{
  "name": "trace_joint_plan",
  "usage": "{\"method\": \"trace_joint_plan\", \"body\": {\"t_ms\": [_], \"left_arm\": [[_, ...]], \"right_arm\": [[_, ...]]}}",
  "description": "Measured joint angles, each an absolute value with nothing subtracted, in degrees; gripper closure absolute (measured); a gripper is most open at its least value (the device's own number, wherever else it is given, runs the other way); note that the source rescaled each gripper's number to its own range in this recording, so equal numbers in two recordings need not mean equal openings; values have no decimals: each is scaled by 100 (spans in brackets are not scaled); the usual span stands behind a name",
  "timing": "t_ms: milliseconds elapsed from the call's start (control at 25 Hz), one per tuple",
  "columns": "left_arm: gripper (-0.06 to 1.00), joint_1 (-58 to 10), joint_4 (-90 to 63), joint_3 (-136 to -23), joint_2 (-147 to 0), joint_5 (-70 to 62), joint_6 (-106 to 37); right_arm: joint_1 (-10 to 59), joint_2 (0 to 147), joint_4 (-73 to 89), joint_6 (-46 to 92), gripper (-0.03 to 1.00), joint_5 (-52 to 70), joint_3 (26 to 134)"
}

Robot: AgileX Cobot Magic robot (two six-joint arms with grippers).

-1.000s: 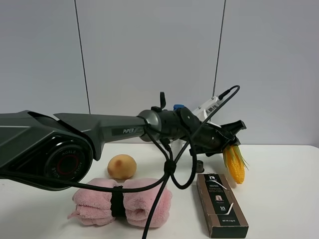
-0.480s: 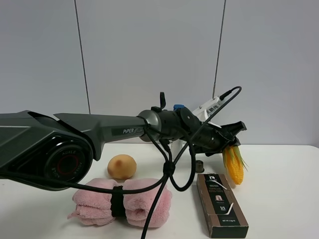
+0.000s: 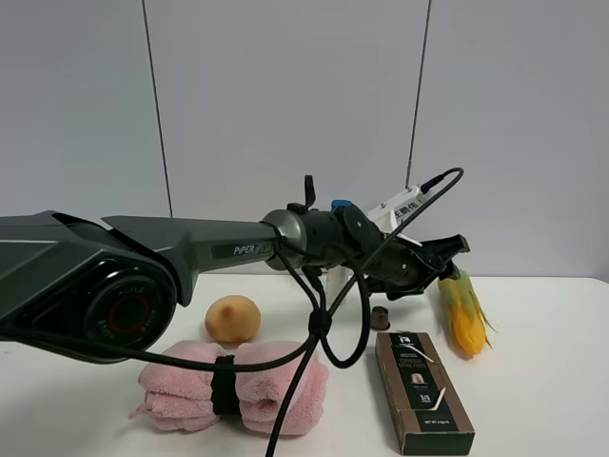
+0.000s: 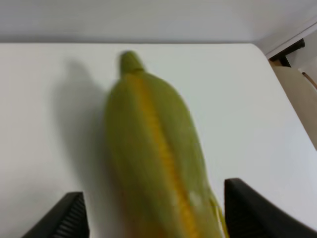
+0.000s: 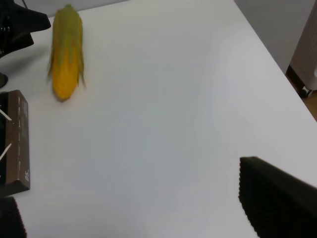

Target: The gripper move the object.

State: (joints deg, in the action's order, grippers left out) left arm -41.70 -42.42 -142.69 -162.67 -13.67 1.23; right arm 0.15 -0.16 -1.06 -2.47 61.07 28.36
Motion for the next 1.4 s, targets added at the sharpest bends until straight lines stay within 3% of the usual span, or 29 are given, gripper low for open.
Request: {"method": "trace_joint_plan", "body": {"t_ms": [120,280,560,720,1240,1400], "left_arm": [[71,-4170,-4242,-14269,-16267,-1367,75],[56,-4170,-4231,-14269,-16267,-1367,57],[43,-4168,-4075,-14269,-16250,-1530,0],[36,-4068,-3768,-14269,-16054,-2223,0],[33,-3929,-2638,-14269,-14247,-4593,-658],[19,-3921,-2087,-14273,-13487,-5070,-836]], "right_arm": [[15,-16,-106,-247,-3,6107,2836],[15,-16,-106,-247,-3,6107,2836],[15,-16,-106,-247,-3,6107,2836],[15,-16,-106,-247,-3,6107,2836],[15,-16,-106,-247,-3,6107,2836],[15,-16,-106,-247,-3,6107,2836]]}}
